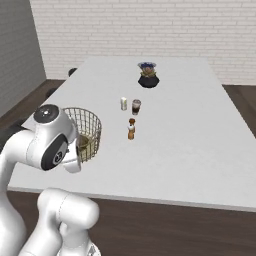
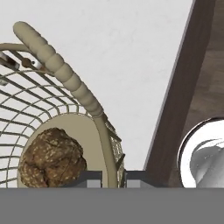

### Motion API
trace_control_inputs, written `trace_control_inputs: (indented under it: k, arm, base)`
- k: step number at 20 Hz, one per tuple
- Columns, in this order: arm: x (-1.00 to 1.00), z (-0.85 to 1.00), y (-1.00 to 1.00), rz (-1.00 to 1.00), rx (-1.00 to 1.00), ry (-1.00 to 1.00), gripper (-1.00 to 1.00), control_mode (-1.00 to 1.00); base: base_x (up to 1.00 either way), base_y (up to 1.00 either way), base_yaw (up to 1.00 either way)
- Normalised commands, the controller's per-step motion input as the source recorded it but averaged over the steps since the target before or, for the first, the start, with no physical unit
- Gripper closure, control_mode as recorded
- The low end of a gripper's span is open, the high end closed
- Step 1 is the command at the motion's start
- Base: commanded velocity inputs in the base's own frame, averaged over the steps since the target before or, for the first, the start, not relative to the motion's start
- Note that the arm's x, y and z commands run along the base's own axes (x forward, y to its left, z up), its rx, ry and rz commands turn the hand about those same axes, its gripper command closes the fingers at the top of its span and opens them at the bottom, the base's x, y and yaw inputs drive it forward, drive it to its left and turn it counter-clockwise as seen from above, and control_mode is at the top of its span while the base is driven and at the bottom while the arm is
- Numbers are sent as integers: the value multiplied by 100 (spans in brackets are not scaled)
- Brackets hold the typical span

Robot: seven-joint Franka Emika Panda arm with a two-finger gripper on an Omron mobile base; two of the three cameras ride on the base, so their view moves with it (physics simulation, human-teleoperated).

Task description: Open the cabinet, pick up the bread from the cabinet and place it in the basket. Then move the basket to the dining counter.

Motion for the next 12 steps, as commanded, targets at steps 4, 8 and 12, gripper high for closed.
trace_control_inputs:
  k: [4,8,12]
  arm:
    - [100,-53,12,-1,0,-1,100,-100]
    - [100,-68,14,0,-1,-4,100,-100]
    - [100,-69,15,0,0,0,100,-100]
  base:
    - [0,0,0]
    - [0,0,0]
    - [0,0,0]
